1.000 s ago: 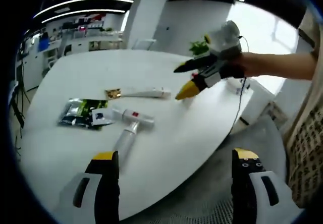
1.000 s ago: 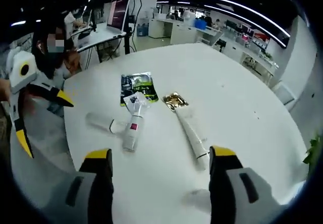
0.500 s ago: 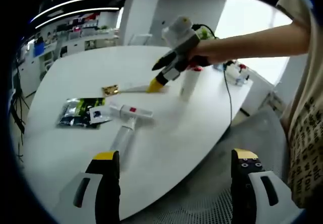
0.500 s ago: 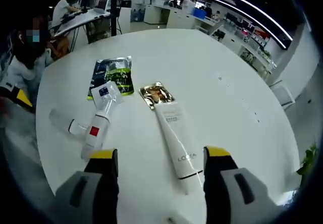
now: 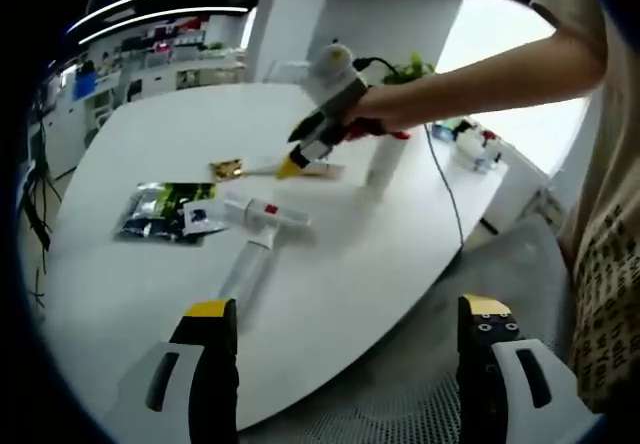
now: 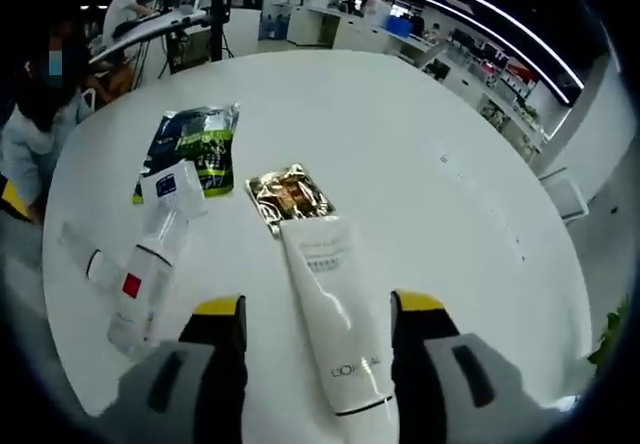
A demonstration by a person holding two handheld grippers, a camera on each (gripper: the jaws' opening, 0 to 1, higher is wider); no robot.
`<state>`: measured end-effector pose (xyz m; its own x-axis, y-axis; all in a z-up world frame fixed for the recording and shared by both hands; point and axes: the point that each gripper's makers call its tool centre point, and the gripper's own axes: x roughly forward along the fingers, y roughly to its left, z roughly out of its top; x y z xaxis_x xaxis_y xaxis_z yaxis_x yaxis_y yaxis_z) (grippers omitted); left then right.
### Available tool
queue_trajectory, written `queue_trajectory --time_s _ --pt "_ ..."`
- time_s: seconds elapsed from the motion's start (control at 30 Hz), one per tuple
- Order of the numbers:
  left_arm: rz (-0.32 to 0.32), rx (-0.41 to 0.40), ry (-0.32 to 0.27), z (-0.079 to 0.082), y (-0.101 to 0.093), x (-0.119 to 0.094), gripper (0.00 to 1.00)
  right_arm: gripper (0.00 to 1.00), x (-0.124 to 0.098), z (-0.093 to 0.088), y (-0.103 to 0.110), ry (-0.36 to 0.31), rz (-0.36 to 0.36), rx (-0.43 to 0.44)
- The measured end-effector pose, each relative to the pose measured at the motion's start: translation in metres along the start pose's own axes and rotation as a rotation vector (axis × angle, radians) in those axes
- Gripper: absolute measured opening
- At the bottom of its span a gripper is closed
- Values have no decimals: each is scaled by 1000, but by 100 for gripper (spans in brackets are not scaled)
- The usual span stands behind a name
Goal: Arrange the skincare products in the storage area until every visible bottle or jar stands upright without overlapping.
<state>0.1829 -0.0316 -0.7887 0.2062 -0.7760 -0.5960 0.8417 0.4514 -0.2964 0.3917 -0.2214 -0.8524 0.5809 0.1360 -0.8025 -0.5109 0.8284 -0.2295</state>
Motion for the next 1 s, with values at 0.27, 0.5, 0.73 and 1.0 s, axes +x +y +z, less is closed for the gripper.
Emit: queue_trajectory --time_s 0.27,0.5,0.73,1.0 --pt "-19 -45 -47 7 0 -2 91 49 17 -7 -9 47 -1 -6" --pt "-25 -80 -66 10 0 -2 91 36 21 -8 -15 16 22 159" --pt "-22 -76 -63 10 0 -2 90 30 17 -9 -8 37 -2 64" --pt "-3 -68 -70 11 3 -2 90 30 4 5 4 -18 14 30"
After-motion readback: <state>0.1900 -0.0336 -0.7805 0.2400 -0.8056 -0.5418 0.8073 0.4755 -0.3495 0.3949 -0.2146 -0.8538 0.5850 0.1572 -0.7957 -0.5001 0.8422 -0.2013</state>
